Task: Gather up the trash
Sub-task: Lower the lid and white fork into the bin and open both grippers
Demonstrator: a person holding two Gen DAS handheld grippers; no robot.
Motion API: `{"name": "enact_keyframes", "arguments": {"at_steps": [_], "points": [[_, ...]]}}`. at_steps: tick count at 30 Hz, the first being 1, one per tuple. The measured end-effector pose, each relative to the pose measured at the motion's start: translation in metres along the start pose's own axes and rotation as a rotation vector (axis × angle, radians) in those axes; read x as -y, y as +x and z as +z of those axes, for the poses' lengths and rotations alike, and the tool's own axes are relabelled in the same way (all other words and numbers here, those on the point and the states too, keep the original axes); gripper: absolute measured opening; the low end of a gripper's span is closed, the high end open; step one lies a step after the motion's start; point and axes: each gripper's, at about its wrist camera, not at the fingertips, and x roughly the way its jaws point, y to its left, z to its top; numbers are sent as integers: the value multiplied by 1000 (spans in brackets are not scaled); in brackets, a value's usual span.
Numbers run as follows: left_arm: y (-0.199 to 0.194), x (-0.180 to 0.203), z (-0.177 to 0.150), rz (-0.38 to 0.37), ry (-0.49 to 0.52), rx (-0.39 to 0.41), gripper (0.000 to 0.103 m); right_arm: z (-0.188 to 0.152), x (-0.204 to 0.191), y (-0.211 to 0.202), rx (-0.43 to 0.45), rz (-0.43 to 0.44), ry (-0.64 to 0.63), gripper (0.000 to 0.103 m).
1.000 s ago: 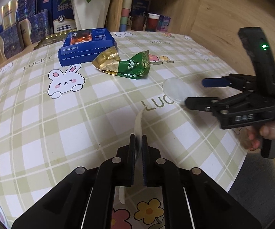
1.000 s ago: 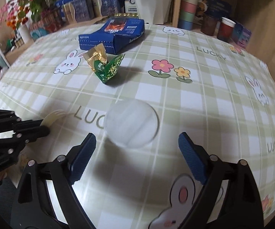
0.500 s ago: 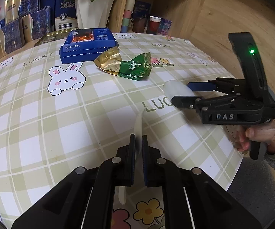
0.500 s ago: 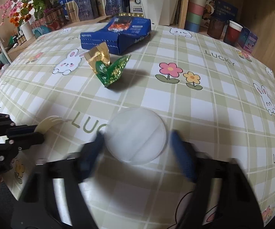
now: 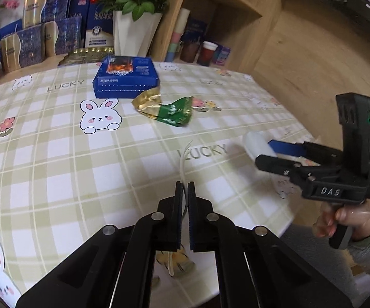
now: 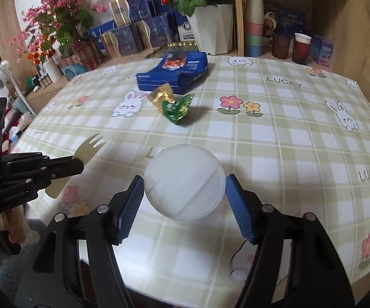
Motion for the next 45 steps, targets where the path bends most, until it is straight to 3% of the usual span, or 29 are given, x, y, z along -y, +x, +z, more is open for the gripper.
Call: {"name": "enact_keyframes", "arguments": {"at_steps": [6,13,16,23,33,37,40,45], "points": [[-35,11,-18,2,-44,27,4,-23,-20,-27,21,34,9,66],[-79,22,-63,15,-56,24,4,-63,-41,-52,3,101,47,66],[-99,23,-84,18,-70,28,4,-85,-52,-60,-22,155,66,66],[-130,23,-132,48,-114,40,4,-131,-85,-49,-135,169,3,66],[-139,23,-158,32,-136,60,4,-177,-92,-1,-368,132,67,66],[-129,23,-161,24,-130,34,4,-192,-96,11,-470,145,73,67],[-121,25,-162,13,-120,6,4,-198,-99,17,-500,117,57,67],[-115,25,-165,11,-120,-18,4,-193,-103,9,-460,69,9,87]]}}
